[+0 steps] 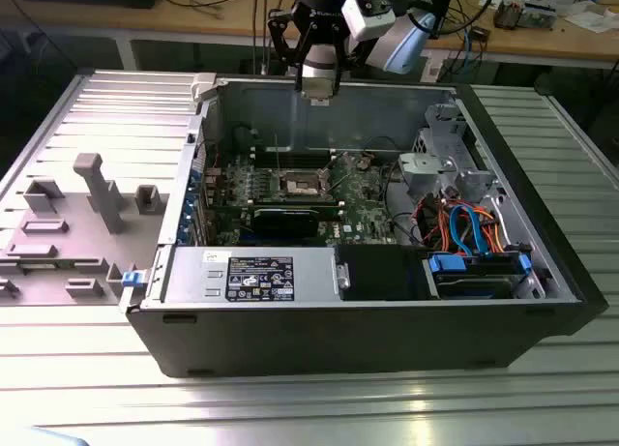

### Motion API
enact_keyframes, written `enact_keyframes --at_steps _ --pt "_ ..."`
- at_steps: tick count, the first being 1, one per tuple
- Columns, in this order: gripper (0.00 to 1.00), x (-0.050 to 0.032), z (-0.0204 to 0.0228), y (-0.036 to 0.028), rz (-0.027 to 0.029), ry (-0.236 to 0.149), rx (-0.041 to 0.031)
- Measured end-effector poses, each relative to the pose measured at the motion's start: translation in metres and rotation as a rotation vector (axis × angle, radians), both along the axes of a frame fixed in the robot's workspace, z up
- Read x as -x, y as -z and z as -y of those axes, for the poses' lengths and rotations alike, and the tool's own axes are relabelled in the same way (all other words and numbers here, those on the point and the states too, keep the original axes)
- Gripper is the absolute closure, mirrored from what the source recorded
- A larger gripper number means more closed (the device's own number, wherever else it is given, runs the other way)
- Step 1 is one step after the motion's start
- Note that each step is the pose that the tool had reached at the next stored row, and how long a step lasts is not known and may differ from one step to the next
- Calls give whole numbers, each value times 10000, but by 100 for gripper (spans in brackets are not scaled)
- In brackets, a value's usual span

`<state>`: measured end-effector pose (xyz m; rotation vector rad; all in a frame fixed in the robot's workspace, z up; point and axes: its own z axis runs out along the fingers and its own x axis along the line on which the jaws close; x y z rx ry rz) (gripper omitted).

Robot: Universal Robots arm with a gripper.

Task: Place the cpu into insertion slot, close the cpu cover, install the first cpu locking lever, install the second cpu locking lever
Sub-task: 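Place the cpu into insertion slot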

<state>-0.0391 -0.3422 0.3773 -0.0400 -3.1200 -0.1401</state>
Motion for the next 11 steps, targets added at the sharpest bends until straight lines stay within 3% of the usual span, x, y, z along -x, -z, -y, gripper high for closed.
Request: enact_keyframes --at_steps 11 --pt "46 0 0 0 0 0 0"
